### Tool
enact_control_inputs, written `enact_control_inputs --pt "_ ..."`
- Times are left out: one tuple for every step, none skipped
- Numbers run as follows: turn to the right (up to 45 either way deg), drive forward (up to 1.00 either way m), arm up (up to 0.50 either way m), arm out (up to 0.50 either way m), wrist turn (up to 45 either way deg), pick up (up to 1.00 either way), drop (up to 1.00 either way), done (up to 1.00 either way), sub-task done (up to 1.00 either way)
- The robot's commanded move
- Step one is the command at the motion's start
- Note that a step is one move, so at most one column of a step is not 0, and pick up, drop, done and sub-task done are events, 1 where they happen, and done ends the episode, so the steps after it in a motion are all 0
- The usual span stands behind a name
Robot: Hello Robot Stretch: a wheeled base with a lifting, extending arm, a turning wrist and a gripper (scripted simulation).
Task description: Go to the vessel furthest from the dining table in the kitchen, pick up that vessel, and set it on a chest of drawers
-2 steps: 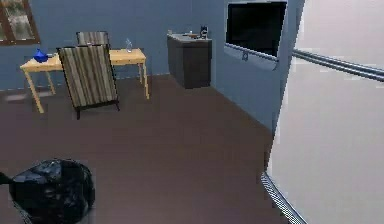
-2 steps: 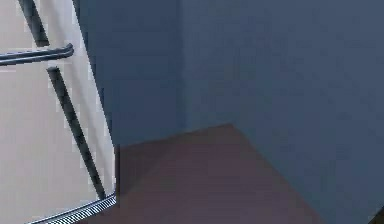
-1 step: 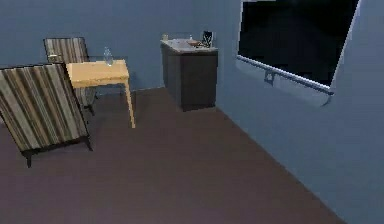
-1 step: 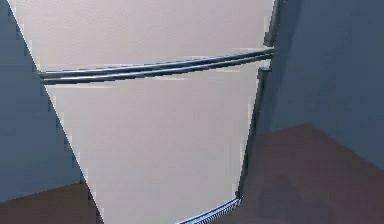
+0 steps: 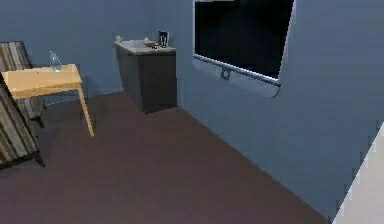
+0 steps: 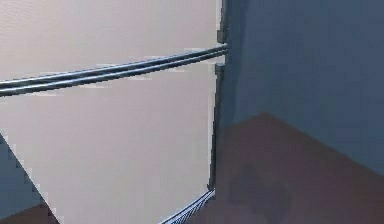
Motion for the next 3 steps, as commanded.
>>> enact_control_inputs --pt "0.0 0.05 0.0 0.0 0.0 0.0 0.0 0.0 0.0" --pt "-30.0 0.0 0.0 0.0 0.0 0.0 0.0 0.0 0.0" --pt "0.0 1.0 0.0 0.0 0.0 0.0 0.0 0.0 0.0"
